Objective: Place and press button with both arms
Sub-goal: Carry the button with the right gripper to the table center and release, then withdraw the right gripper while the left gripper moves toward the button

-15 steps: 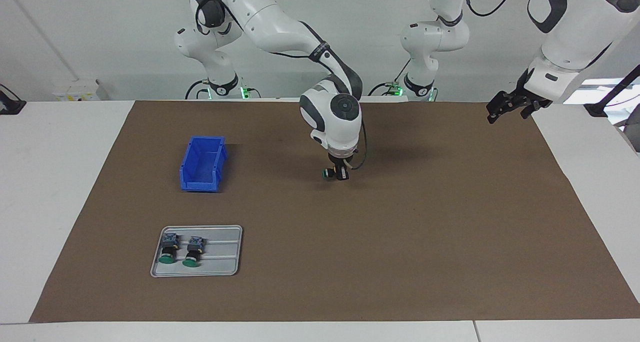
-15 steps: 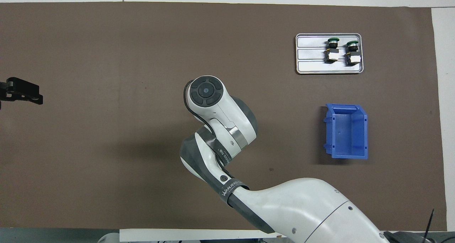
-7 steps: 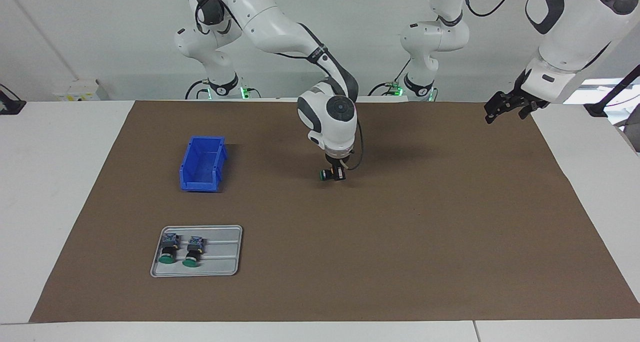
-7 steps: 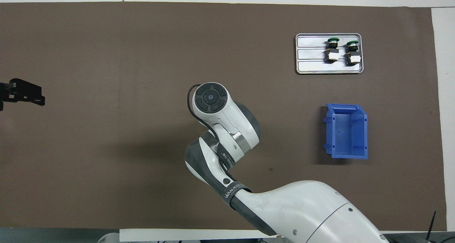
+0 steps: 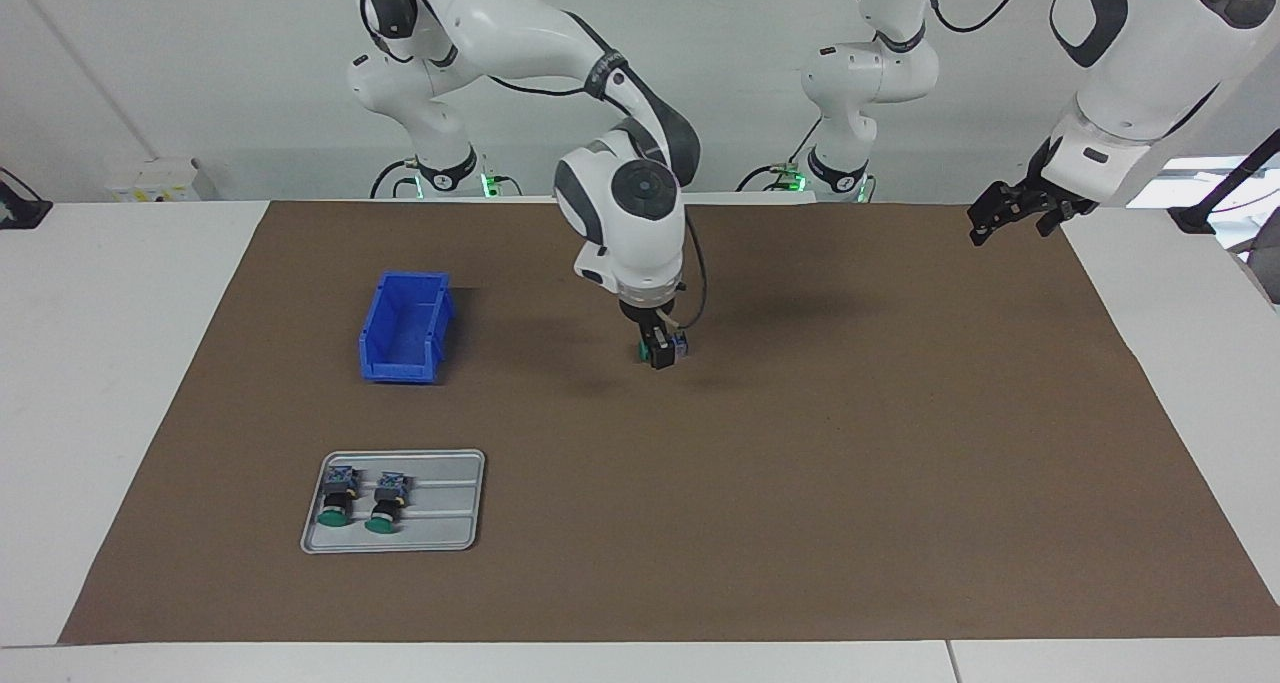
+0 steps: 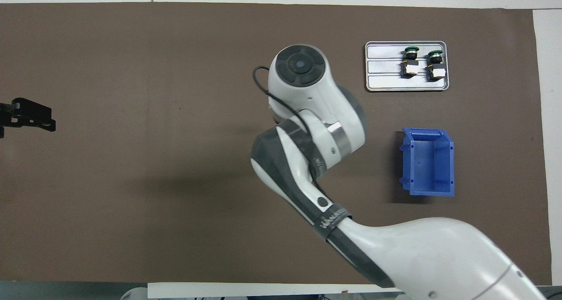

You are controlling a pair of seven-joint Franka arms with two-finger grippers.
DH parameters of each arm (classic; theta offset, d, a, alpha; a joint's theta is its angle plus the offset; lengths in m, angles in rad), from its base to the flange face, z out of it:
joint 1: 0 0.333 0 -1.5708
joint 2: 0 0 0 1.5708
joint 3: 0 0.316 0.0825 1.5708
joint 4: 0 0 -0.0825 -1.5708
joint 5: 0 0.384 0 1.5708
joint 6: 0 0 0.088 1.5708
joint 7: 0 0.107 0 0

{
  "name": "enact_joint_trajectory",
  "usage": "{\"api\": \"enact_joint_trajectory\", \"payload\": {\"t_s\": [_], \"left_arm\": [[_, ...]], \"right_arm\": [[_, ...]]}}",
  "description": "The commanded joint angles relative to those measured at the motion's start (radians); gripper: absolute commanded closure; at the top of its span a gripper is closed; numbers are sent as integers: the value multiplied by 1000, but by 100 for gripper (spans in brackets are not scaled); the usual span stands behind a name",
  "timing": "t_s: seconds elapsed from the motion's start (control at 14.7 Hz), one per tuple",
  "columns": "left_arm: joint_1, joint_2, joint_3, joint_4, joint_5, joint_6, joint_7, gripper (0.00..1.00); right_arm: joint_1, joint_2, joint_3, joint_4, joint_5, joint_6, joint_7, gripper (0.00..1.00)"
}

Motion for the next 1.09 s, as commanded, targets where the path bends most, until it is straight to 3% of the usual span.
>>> {"api": "enact_joint_trajectory", "payload": {"t_s": [0.0, 0.27, 0.48, 0.75, 1.02], "left_arm": [[-12, -51, -7, -75, 13, 20, -179, 0], [-75, -73, -16, -124, 12, 71, -416, 0], [-161, -70, -16, -161, 10, 134, -615, 0], [-250, -38, -16, -185, -5, 201, -819, 0], [-332, -2, -17, -210, -7, 258, -963, 0]], "right_arm": [[-156, -115, 12, -29, 9, -104, -397, 11], [-365, -199, 11, -29, 7, -216, -881, 6], [-471, -276, 9, -29, 3, -279, -1139, 2], [-488, -344, 6, -19, -124, -361, -1342, 2], [-515, -390, -6, -17, -135, -437, -1487, 2]]}}
